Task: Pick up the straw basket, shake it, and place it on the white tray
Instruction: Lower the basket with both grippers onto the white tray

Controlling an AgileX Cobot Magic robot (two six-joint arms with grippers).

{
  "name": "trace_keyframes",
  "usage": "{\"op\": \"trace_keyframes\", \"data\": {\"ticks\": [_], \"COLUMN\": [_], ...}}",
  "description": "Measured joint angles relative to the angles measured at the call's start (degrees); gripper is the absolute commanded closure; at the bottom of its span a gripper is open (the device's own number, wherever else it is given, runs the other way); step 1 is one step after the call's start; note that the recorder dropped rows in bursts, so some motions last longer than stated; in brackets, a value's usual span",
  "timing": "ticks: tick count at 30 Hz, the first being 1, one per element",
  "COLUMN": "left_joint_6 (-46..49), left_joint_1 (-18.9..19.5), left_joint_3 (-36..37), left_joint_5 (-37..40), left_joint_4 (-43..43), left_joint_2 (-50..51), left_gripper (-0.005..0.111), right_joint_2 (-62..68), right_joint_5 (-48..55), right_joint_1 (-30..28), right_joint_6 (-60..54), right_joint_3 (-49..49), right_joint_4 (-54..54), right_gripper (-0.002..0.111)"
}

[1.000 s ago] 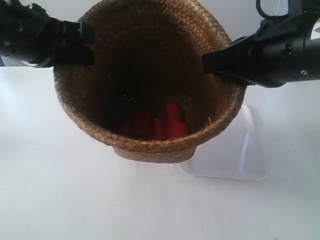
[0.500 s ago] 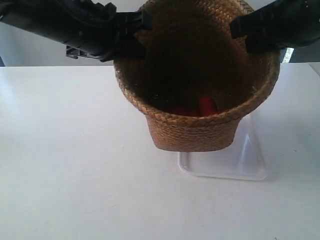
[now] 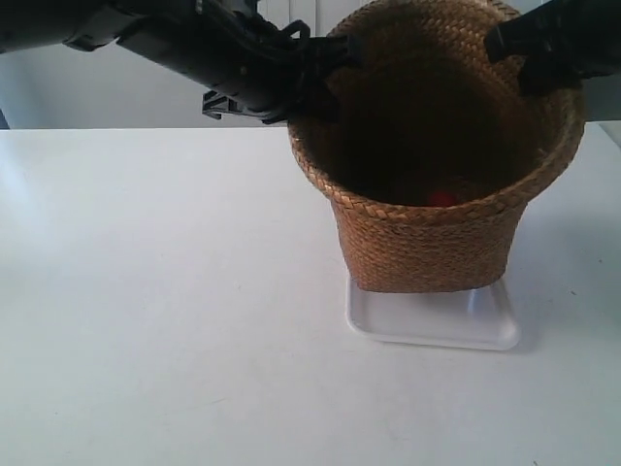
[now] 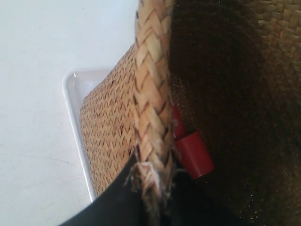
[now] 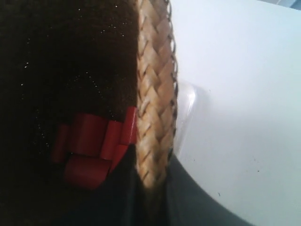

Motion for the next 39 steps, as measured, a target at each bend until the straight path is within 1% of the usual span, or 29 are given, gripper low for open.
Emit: {"op": "trace_keyframes", "data": {"ticks": [6,14,28,39], "left_joint_6": [-0.3,-0.5,-0.5,-0.5], "left_joint_1": [0.0,0.0,0.0,0.0], "left_joint_3": [-6.1,-10.7,-11.1,-11.1], "left_joint_5": [3.5,6.2,7.0,5.2], "left_joint_4": [0.7,2.0,2.9,2.9], "left_joint_2": [4.3,7.5,9.6,9.8], "left_gripper": [0.107,0.107,0.107,0.107], "right_joint_2": [1.4,2.8,6.1,6.2], "right_joint_5": [0.5,0.1,0.0,-0.8], "right_joint_1": [-1.5,-1.5,-1.5,-1.5], "right_joint_6": [0.0,0.0,1.1,2.5], "right_joint_3": [-0.1,-0.1,-0.3,-0.3], "right_joint_4": [-0.1,-0.3,-2.3,-4.5], "right_gripper": [0.108,0.108,0.108,0.108]}}
